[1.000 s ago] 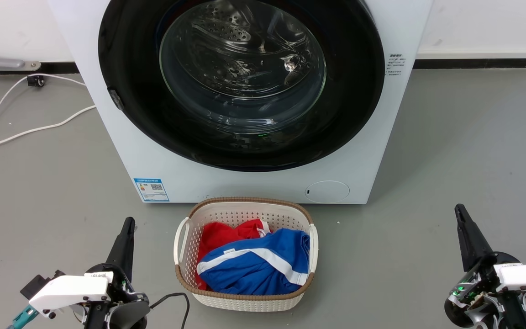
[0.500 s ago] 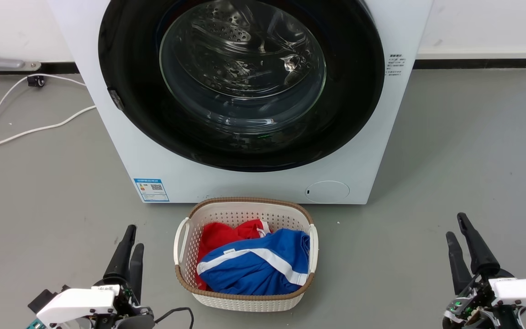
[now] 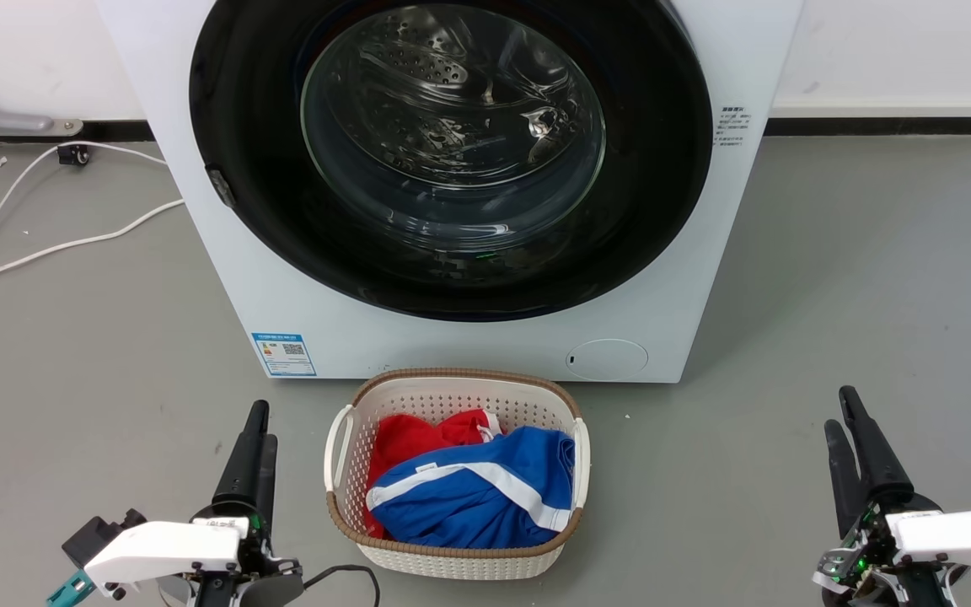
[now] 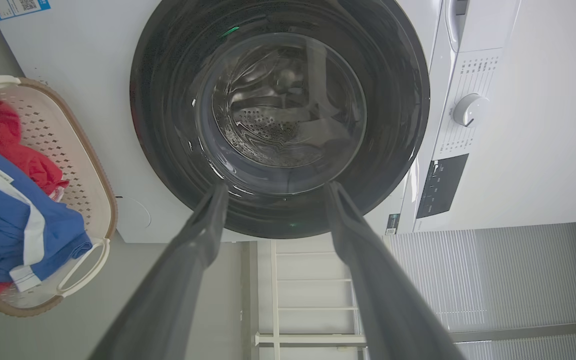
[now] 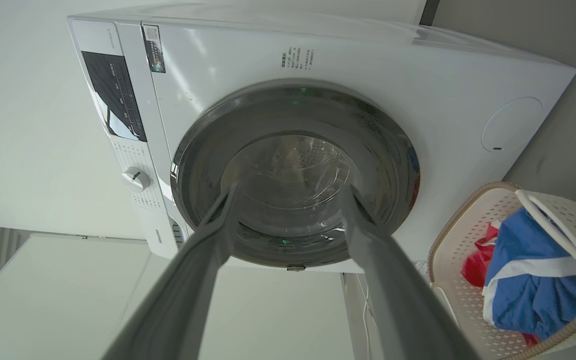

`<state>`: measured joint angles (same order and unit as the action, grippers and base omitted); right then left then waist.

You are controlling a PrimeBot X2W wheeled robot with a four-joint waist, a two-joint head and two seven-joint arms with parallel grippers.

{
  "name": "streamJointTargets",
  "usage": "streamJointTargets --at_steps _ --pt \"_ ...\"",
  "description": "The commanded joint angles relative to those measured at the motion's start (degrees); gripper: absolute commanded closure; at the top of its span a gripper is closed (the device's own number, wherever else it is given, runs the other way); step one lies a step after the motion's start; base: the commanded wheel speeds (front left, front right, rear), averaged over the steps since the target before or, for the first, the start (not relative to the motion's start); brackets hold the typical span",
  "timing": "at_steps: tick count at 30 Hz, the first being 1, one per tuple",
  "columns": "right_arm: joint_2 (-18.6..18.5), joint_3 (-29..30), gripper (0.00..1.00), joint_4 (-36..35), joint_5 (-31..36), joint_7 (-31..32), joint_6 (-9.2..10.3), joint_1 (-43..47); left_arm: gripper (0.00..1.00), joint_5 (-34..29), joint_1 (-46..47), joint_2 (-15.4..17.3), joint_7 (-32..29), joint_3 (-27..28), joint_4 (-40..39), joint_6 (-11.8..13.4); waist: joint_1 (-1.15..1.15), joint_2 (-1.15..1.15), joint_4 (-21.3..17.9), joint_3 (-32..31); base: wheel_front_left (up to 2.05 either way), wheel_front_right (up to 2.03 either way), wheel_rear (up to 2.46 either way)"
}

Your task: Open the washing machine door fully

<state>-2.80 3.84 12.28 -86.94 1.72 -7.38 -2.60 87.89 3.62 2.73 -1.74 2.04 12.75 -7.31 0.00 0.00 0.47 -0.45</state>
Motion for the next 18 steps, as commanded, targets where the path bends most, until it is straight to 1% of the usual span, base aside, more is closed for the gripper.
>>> streamJointTargets --at_steps 1,4,11,18 --pt "-0.14 -0.21 0.00 -1.39 1.06 -0.45 -0.04 -0.68 0.00 -1.06 0.48 0.28 0.44 -0.27 -1.32 -0.07 0.00 0.00 0.04 -0.01 0.00 0.00 0.00" --pt "-0.33 -0.57 0.00 -1.95 4.74 -1.18 -0.04 -0.64 0.00 -4.42 0.32 0.30 1.18 -0.66 -1.79 -0.07 0.00 0.00 0.17 -0.10 0.00 0.00 0.00" --pt "-0.83 -1.14 0.00 -2.89 16.05 -2.79 -0.05 -0.57 0.00 -13.98 0.05 0.37 2.80 -1.64 -2.42 -0.09 0.00 0.00 0.27 -0.21 0.00 0.00 0.00" --pt "-0.60 -0.66 0.00 -3.77 26.17 -3.03 -0.06 -0.33 0.00 -23.36 0.34 0.65 4.32 -2.33 -2.78 -0.11 0.00 0.00 0.10 -0.16 0.00 0.00 0.00"
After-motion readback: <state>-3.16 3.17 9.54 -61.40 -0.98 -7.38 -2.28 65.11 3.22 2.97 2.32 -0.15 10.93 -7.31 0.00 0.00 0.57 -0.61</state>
